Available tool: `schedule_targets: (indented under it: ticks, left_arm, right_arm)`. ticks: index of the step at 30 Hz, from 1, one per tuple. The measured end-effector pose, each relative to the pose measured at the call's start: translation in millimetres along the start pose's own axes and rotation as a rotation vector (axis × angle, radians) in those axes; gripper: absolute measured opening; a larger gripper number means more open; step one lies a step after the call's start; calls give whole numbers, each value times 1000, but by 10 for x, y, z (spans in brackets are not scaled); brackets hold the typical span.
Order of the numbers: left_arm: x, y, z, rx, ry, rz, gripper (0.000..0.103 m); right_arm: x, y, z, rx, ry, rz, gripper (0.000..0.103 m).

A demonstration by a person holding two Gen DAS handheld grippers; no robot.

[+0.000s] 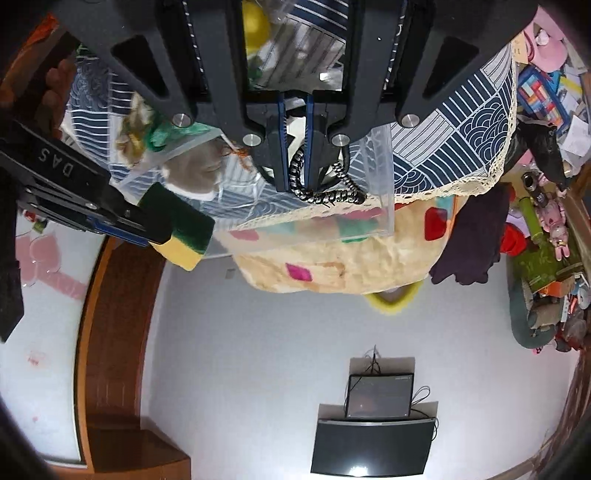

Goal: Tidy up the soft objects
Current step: 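Lift both items over the clear box and open both tools to release, then grasp the bag of grey socks with the left tool while the right tool grasps the floral scrunchie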

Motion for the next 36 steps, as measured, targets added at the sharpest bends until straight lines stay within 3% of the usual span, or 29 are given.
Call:
schedule_targets:
  ticks: [9,11,16,20,23,30,34,36]
  left_arm:
    - [-29,-309,114,-90,25,22,8]
    - [-21,-318,137,-100,16,17,12]
    - [-8,-244,164,-94,23,18,37]
    - [21,-155,169,-87,31,50,45]
    - [66,-58,166,-79,17,63,55]
    - [161,203,160,-48,-22,45,65]
    - [190,400,172,-11,-28,8,78]
    - [216,477,205,4,-37,-13,86]
  right_arm:
    - [0,-285,130,-89,-7,4,24]
    - [8,-321,149,-113,-11,-3,24]
    - [16,-327,215,-134,7,13,26]
    - [49,-271,232,-143,13,13,38]
    - [101,-149,210,-118,15,22,45]
    - [188,128,120,-61,10,27,46]
    - [249,318,91,-15,18,46,50]
    - [288,410,91,4,13,51,60]
Point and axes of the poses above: each gripper's, at about its wrist camera, not at the fingertips, and y roughly against the way its jaws point, x to its right, z to its underside, the point moved 4 cm from there along -y, roughly the way its jaws point, and after that the axes turned 13 degrees about -y, right-handed, at the moved point
